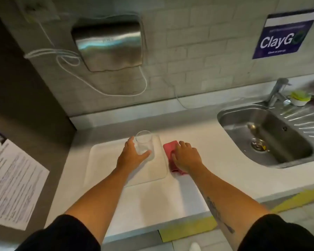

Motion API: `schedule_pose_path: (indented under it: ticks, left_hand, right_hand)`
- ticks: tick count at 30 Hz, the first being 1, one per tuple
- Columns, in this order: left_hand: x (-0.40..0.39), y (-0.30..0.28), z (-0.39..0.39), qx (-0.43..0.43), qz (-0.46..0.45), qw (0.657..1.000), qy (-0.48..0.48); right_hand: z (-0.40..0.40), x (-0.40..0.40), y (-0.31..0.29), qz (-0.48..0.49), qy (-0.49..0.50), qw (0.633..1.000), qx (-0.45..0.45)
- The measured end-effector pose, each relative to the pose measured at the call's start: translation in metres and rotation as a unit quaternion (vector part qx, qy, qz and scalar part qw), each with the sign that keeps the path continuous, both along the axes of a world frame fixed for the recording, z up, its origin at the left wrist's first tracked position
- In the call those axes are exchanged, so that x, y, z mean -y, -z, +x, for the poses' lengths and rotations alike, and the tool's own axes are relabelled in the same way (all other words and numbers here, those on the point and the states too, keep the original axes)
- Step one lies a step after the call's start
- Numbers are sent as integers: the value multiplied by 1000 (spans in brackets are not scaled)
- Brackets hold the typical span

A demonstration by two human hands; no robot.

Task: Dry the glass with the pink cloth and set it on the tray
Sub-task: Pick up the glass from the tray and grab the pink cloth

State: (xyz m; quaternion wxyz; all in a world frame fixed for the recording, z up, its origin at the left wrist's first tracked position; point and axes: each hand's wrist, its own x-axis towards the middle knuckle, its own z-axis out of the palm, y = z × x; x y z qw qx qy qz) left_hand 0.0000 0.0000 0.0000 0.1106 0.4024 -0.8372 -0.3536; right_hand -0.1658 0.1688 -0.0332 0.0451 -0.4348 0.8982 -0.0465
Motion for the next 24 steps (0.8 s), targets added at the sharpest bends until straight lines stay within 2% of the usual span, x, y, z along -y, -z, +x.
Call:
schedule_pose_path:
  ticks: [3,6,14,16,18,19,20,23,24]
  left_hand:
    - [-9,14,-14,-65,59,995,-54]
    - [-20,26,-27,-113,78,985,-107]
    - [-27,38,-50,-151,40,972,-174]
    - [-27,39,-52,-152,37,972,-174]
    - [-25,40,-52,-160,51,970,-177]
    - [-21,41,-52,-170,62,967,-181]
    - [-18,40,-51,-180,85,962,-187]
    - [-12,40,-47,-213,164,945,-189]
    - [-12,37,-45,-223,184,940,-182]
  right_hand:
    - [-17,1,15,40,-29,999,0]
    - [-23,6,33,57,-72,996,9]
    - [-31,16,66,8,-82,996,25]
    - [-38,23,68,15,-68,996,48]
    - [-43,27,59,-57,-16,985,161]
    - [-44,27,52,-120,16,960,251]
    - [-46,26,44,-184,55,920,341]
    - [-54,19,25,-290,115,805,505]
    - [-51,18,18,-327,122,751,561]
